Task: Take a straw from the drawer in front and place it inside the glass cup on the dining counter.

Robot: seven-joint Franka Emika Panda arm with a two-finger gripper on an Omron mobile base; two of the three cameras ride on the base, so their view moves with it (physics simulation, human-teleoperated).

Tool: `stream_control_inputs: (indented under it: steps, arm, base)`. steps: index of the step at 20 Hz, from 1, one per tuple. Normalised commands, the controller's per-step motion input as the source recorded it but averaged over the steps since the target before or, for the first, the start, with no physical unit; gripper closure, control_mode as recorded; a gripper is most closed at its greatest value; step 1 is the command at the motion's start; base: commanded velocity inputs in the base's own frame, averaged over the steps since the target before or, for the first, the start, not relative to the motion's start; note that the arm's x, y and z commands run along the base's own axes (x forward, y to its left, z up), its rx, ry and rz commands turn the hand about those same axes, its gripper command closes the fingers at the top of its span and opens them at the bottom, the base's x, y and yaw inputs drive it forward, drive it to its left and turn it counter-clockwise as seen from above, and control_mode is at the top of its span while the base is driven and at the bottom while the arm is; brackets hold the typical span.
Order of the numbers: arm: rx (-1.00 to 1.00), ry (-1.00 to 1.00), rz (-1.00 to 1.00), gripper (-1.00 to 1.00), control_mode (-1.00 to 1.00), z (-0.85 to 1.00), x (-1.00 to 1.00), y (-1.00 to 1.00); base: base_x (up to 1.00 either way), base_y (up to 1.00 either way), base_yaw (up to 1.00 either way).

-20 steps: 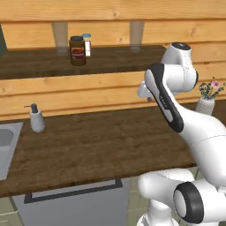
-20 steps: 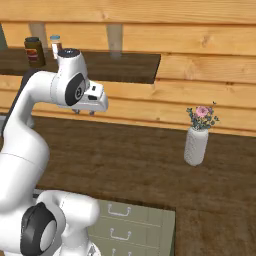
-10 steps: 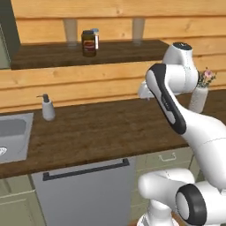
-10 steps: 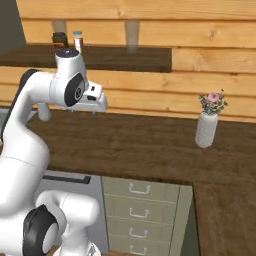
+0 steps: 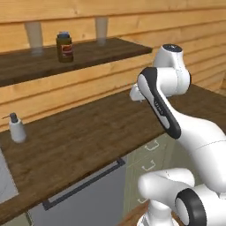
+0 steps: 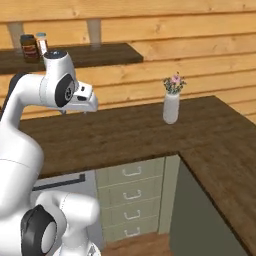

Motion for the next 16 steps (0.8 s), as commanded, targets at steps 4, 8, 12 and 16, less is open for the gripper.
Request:
stream_control_inputs:
  steps: [4, 8, 12, 16]
  arm:
    - [0.0, 0.0, 0.0, -1.0, 1.0, 0.0, 0.0, 0.0]
    - [0.0, 0.0, 0.0, -1.0, 1.0, 0.0, 0.0, 0.0]
    - [0.0, 0.0, 0.0, -1.0, 1.0, 0.0, 0.0, 0.0]
    - [0.0, 0.0, 0.0, -1.0, 1.0, 0.0, 0.0, 0.0]
  base:
    - [0.04, 0.53, -0.72]
    - [0.0, 0.68, -0.64]
    - [0.0, 0.82, -0.58]
    - [0.0, 0.88, -0.54]
